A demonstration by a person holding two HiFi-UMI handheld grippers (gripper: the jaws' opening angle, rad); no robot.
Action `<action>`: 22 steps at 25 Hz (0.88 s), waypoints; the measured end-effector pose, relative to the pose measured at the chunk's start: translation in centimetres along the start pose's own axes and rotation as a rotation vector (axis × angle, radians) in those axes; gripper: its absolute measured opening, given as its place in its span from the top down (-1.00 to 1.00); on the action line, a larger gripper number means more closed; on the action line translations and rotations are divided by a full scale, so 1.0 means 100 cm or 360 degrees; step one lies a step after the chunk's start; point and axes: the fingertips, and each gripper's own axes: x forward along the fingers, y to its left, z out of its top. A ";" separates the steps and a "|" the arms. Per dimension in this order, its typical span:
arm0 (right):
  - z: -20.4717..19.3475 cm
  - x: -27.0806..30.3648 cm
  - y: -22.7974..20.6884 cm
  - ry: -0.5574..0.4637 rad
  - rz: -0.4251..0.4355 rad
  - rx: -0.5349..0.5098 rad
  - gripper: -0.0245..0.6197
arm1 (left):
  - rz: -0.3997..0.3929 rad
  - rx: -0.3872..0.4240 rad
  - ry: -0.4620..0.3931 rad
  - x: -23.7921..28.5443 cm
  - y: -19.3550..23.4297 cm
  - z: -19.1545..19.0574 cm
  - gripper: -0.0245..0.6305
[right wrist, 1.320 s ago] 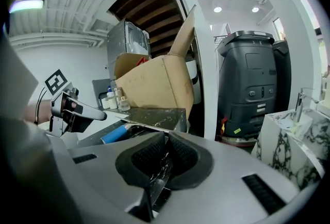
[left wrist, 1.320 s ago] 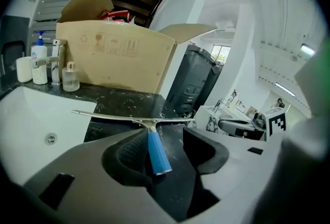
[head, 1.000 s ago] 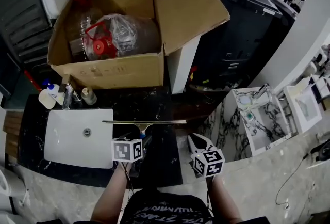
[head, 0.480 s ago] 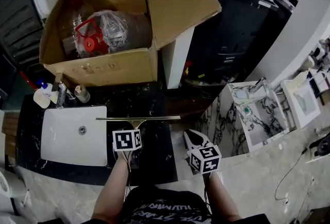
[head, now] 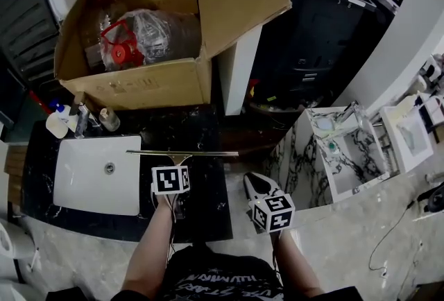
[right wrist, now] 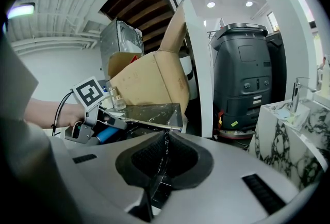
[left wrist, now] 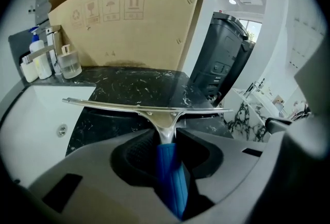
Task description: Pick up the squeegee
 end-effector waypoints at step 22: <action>-0.014 -0.074 0.009 -0.0065 0.0200 -0.0117 0.76 | -0.0114 -0.0285 -0.0511 -0.113 -0.049 -0.037 0.50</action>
